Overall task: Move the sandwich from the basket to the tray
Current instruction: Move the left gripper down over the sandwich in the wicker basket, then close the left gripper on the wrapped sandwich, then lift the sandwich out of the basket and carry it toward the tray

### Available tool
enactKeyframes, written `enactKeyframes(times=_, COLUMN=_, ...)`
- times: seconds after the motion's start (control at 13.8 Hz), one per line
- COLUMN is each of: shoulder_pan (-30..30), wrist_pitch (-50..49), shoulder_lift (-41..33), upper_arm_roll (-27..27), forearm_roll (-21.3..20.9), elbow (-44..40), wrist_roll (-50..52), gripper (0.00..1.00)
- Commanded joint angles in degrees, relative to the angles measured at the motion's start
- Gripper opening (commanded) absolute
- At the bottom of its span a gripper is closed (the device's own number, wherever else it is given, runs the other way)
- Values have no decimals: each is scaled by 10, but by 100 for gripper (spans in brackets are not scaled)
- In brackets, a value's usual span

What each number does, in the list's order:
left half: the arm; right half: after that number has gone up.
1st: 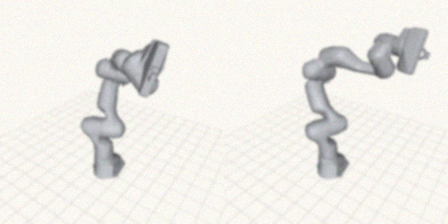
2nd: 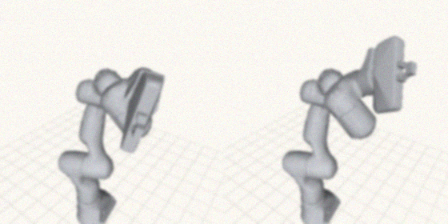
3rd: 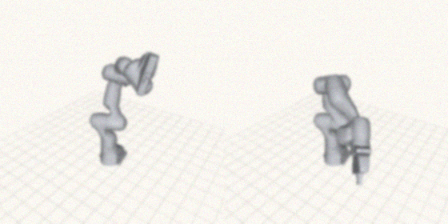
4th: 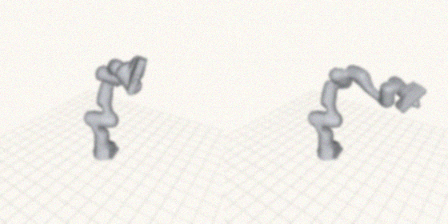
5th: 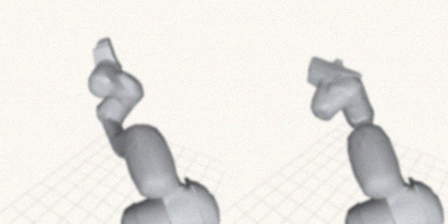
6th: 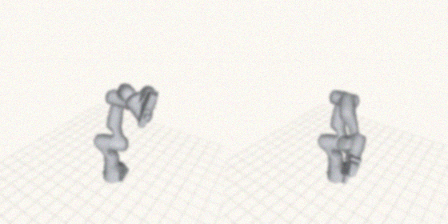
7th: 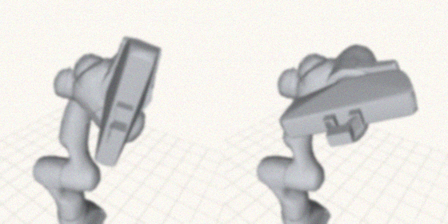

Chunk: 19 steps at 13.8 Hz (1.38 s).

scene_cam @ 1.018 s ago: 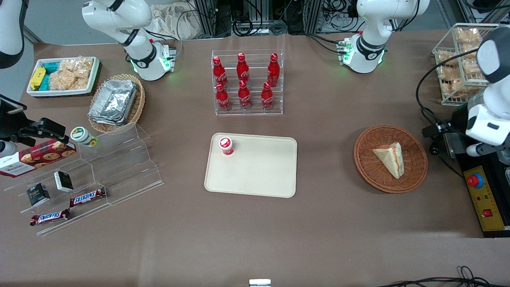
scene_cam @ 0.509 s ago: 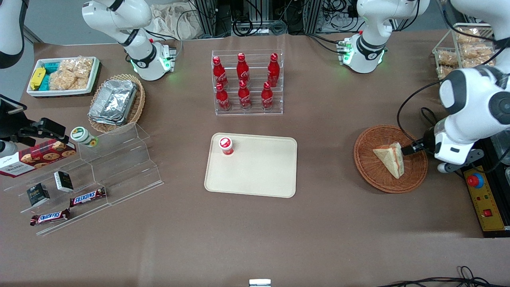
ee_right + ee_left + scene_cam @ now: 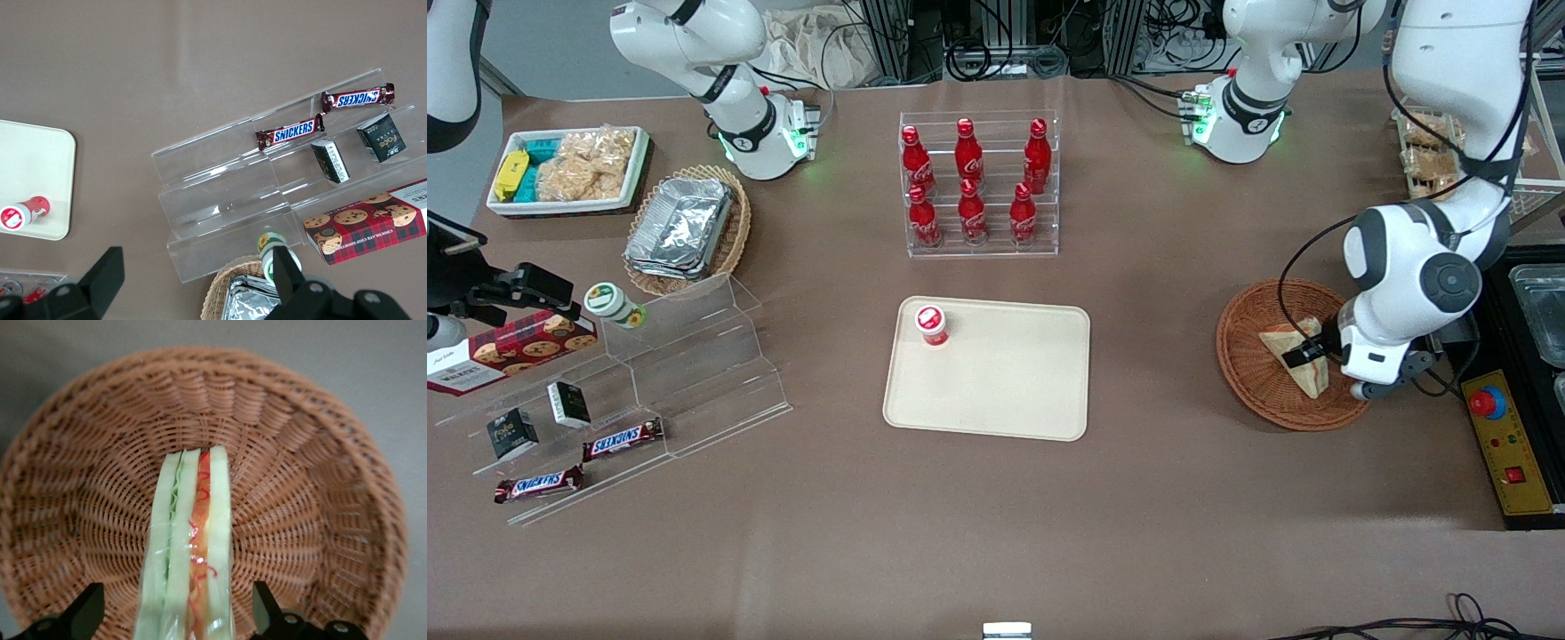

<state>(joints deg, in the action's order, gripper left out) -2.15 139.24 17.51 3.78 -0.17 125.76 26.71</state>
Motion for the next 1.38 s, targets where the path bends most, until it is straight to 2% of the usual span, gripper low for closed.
enactKeyframes(times=0.0, shoulder_pan=-2, wrist_pitch=12, shoulder_lift=8, upper_arm_roll=-1, forearm_roll=5, elbow=1, wrist_roll=12, gripper=95)
enactKeyframes(times=0.29, shoulder_pan=-3, wrist_pitch=11, shoulder_lift=5, upper_arm_roll=-3, forearm_roll=5, elbow=-2, wrist_roll=40, gripper=49)
enactKeyframes(times=0.44, shoulder_pan=-14, wrist_pitch=6, shoulder_lift=0, upper_arm_roll=-3, forearm_roll=4, elbow=-5, wrist_roll=59, gripper=36)
enactKeyframes(times=0.65, shoulder_pan=-21, wrist_pitch=-28, shoulder_lift=-45, upper_arm_roll=-3, forearm_roll=0, elbow=-19, wrist_roll=58, gripper=32)
enactKeyframes(times=0.8, shoulder_pan=-22, wrist_pitch=-104, shoulder_lift=-75, upper_arm_roll=-4, forearm_roll=-3, elbow=-58, wrist_roll=55, gripper=32)
enactKeyframes(times=1.09, shoulder_pan=-27, wrist_pitch=-275, shoulder_lift=-113, upper_arm_roll=-30, forearm_roll=-4, elbow=-174, wrist_roll=54, gripper=32)
enactKeyframes(times=1.31, shoulder_pan=-27, wrist_pitch=-398, shoulder_lift=-123, upper_arm_roll=-69, forearm_roll=-4, elbow=-282, wrist_roll=55, gripper=32)
